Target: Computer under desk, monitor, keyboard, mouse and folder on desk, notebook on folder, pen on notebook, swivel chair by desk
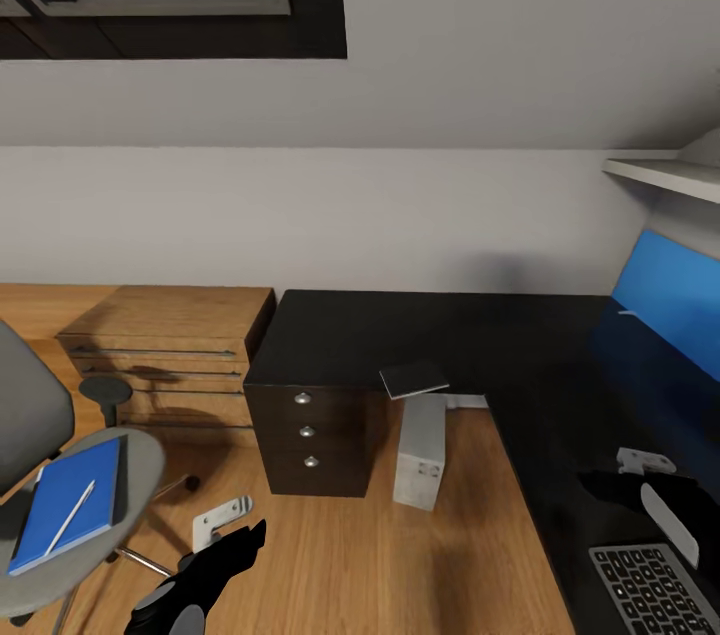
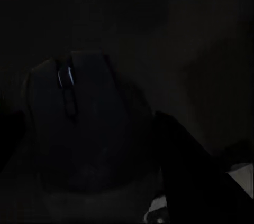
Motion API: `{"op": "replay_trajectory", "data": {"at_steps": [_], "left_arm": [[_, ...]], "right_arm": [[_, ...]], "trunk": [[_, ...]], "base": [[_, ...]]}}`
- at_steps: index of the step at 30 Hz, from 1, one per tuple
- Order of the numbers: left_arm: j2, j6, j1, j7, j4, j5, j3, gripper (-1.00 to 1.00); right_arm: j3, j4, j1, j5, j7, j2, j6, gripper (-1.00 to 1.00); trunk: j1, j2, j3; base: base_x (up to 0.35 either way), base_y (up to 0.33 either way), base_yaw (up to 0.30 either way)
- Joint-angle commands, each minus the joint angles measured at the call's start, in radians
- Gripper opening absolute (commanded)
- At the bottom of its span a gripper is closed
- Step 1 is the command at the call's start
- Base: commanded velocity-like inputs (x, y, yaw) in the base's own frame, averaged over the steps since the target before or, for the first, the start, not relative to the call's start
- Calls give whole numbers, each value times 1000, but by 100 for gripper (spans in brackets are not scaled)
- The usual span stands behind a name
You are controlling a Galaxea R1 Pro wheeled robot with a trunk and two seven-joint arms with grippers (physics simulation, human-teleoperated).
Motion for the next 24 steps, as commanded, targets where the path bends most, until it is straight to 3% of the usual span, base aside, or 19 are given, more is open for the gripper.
{"op": "replay_trajectory", "data": {"at_steps": [1, 7, 18, 24], "left_arm": [[1, 1, 0, 10, -2, 10, -2, 100], [1, 0, 0, 10, -8, 10, -2, 100], [-1, -5, 1, 9, -82, 12, 0, 100], [-2, -7, 1, 12, -85, 14, 4, 100]], "right_arm": [[5, 7, -1, -5, -1, -1, 3, -100], [8, 42, -1, 32, -18, 1, 2, -100], [8, 45, -1, 39, -95, 6, 2, -100], [8, 45, -1, 42, -141, 32, 1, -100]], "trunk": [[0, -1, -1], [0, -1, -1], [0, -1, -1], [23, -43, -20]], "base": [[-28, -11, 0], [-7, -3, 0], [0, 0, 0], [0, 0, 0]]}}
